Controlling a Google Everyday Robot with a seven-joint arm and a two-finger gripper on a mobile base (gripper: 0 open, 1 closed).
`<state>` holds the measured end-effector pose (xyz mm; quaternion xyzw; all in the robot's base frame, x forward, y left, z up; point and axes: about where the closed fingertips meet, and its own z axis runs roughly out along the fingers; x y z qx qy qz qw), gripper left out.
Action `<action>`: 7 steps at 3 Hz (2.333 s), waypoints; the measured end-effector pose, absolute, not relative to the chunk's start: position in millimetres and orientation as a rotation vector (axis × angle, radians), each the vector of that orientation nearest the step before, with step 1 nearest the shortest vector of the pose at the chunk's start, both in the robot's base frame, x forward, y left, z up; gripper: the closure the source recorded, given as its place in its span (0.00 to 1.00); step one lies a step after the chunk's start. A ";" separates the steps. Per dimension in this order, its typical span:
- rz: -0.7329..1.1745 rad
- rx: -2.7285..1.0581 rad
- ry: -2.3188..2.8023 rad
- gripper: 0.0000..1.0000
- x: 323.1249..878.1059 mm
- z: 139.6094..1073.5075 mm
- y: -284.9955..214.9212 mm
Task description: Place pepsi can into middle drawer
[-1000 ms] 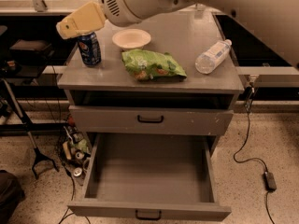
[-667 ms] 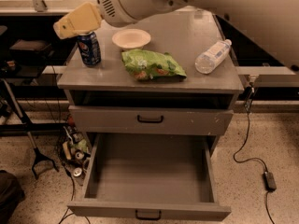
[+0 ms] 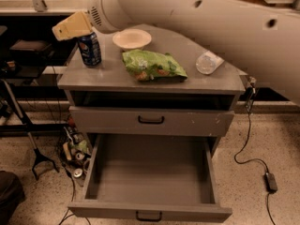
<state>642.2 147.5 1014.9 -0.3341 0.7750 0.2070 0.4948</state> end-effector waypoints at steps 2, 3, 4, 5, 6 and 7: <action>0.441 -0.739 1.902 0.00 701.2 983.5 148.4; 0.427 -0.738 1.905 0.00 719.6 973.7 152.7; 0.444 -0.757 1.903 0.00 730.4 965.0 166.5; 0.475 -0.808 1.894 0.00 737.9 956.5 192.7; 0.502 -0.853 1.885 0.00 744.6 947.7 215.3; 0.499 -0.882 1.892 0.00 750.9 938.5 229.0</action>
Offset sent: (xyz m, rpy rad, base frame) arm 0.0937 -0.0089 -0.0534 -0.0225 -0.0003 -0.1329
